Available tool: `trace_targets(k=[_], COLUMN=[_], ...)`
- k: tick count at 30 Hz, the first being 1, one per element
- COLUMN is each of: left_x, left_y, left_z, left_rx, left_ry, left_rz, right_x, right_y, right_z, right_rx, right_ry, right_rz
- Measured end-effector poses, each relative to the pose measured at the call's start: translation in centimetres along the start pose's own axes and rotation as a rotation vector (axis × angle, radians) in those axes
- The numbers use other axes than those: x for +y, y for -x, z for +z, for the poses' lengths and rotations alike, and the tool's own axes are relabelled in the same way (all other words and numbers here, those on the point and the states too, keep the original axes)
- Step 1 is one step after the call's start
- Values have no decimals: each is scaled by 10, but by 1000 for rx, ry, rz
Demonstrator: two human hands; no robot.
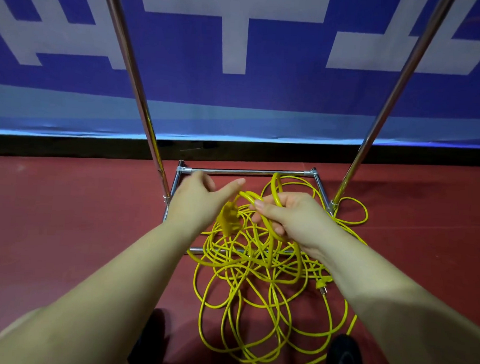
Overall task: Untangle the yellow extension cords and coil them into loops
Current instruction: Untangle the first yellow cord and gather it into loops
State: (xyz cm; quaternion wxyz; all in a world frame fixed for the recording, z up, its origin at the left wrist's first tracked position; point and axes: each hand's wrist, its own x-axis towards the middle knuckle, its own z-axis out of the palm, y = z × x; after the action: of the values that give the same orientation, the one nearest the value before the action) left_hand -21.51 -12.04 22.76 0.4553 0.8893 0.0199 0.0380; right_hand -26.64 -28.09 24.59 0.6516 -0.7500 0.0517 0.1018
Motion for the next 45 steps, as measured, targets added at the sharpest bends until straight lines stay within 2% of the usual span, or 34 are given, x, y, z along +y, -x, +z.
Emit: trace_targets(k=[3,7,9,11,13,16,20,24,27,30,34,37,41,42,45], left_x=[-3,0,8,16,21,20,16,17,17,11,0,-2,-6,-6,-4], left_y=[-2,-4,-1,5,9,6,1,-2,-7,-16,-27,-28,-29,-28,-23], left_z=[-4,-9,-8,-5,-3,-7,-14,-14,-14,-22,-41,-50,-56,-57,-52], left_rx=[-112,60,-37,-258,-459,-581,-569,-446,-394,-354,-412,-492,-564,-579,-596], left_ry=[-42,-77,-46,108,364,680,1082,1289,1306,1348,1155,1098,969,932,835], left_rz=[-132,-9,-25,-181,-422,-640,-814,-842,-808,-797,-788,-790,-758,-741,-656], right_x=[5,9,9,7,5,4,6,7,5,-3,-10,-9,-11,-11,-11], right_y=[-4,-9,-10,-10,-8,-4,-5,-7,-5,-6,-17,-18,-16,-14,-8], right_z=[2,4,6,8,11,18,23,26,30,25,-2,-14,-17,-18,-18], right_rx=[63,175,200,190,158,106,45,27,26,109,245,283,205,170,45], right_ry=[44,14,-9,-3,39,203,292,274,288,317,149,-104,-265,-240,36], right_rz=[-24,-31,-43,-58,-78,-127,-143,-130,-139,-144,-11,147,287,301,246])
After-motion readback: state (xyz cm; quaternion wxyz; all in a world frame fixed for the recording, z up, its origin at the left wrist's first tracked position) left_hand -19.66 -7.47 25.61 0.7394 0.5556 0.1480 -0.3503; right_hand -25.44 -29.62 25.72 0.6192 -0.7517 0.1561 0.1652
